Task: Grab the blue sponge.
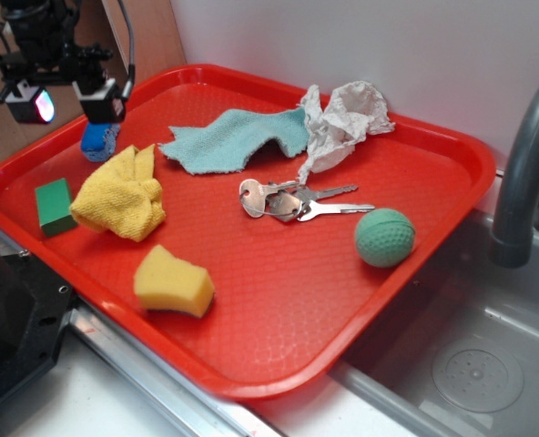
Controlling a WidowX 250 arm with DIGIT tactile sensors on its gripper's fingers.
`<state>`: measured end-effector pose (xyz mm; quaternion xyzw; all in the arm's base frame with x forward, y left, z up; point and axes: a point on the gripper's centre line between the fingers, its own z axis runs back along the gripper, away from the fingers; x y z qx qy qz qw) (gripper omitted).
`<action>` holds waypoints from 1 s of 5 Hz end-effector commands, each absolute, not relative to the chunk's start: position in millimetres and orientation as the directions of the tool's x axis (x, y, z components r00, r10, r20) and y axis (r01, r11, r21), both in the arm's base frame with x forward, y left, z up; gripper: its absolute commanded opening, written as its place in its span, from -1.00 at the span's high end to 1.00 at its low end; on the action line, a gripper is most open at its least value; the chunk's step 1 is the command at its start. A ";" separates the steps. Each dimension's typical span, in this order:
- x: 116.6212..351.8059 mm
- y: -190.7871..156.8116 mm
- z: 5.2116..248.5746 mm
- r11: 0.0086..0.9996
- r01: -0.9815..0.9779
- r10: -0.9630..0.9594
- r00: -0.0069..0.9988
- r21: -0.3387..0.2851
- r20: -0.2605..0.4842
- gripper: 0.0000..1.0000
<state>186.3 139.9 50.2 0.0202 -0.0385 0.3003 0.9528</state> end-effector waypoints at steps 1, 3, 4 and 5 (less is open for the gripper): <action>154.6 166.3 10.9 0.840 -0.542 0.540 0.834 -0.008 0.113 -1.00; 119.9 166.2 12.1 0.841 -0.541 0.537 0.840 0.026 0.082 1.00; 87.8 165.2 38.7 0.873 -0.479 0.471 0.877 0.092 0.097 1.00; 138.2 118.9 87.2 0.910 -0.405 0.393 0.910 0.084 0.132 1.00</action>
